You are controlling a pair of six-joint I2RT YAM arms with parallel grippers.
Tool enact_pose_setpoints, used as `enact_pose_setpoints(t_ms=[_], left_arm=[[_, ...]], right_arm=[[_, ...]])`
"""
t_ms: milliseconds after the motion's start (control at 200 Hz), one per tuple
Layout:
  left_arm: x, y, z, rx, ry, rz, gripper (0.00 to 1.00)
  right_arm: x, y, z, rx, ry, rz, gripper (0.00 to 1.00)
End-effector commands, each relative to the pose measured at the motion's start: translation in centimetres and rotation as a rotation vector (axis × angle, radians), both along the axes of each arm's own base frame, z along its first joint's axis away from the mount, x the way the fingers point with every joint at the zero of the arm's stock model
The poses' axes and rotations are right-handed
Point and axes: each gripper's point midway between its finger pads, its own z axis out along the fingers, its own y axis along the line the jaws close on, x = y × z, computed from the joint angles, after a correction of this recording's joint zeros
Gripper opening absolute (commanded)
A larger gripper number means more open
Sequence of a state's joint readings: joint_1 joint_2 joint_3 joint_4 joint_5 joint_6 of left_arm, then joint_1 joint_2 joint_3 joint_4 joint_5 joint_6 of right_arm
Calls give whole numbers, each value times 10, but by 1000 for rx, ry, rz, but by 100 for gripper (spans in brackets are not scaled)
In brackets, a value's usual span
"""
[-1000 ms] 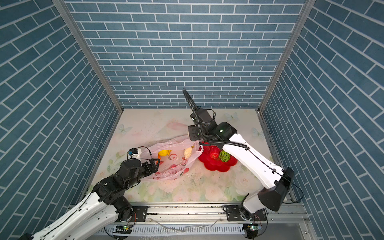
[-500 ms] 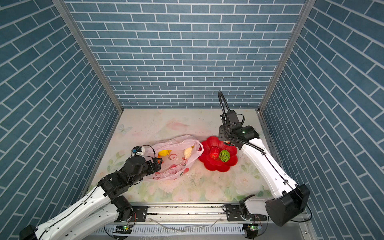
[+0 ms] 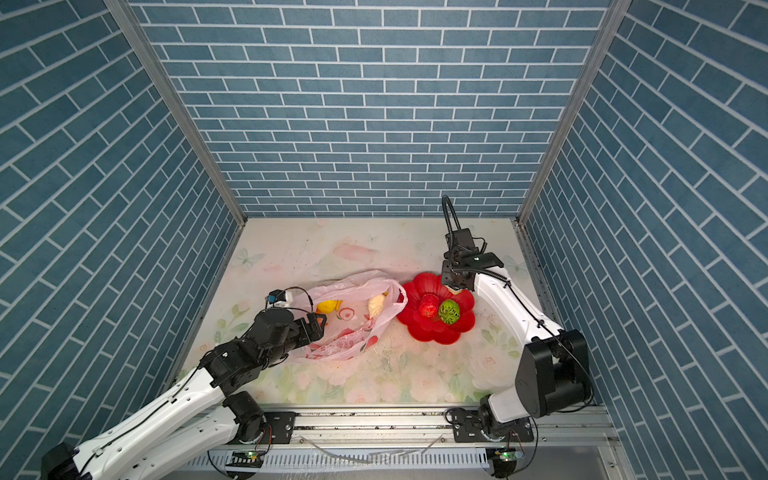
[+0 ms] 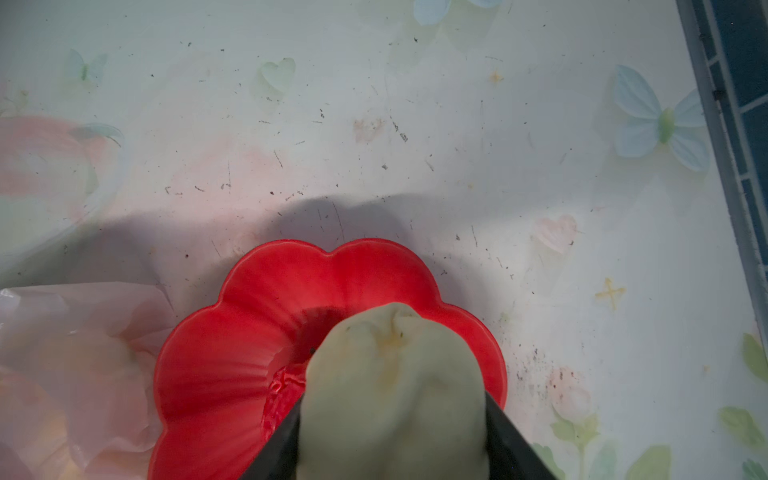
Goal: Take the fake fruits out of the plastic bag
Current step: 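Lift the pale yellow bun out and carry it over the red plate, then lower the pale yellow bun into the red plate and open the right gripper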
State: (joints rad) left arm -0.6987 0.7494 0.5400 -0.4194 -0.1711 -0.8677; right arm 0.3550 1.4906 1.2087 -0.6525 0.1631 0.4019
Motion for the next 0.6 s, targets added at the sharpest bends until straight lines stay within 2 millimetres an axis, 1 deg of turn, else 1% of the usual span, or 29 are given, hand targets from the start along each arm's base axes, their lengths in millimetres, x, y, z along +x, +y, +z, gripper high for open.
enact_pose_setpoints(t_ms=[0, 215, 595], left_arm=[[6, -2, 8, -12, -17, 11, 94], [8, -4, 10, -2, -18, 4, 94], [8, -2, 11, 5, -19, 11, 94]], right_arm=[[6, 7, -17, 0, 23, 46, 43], [13, 11, -41, -4, 66, 54, 43], [14, 12, -66, -8, 109, 55, 43]])
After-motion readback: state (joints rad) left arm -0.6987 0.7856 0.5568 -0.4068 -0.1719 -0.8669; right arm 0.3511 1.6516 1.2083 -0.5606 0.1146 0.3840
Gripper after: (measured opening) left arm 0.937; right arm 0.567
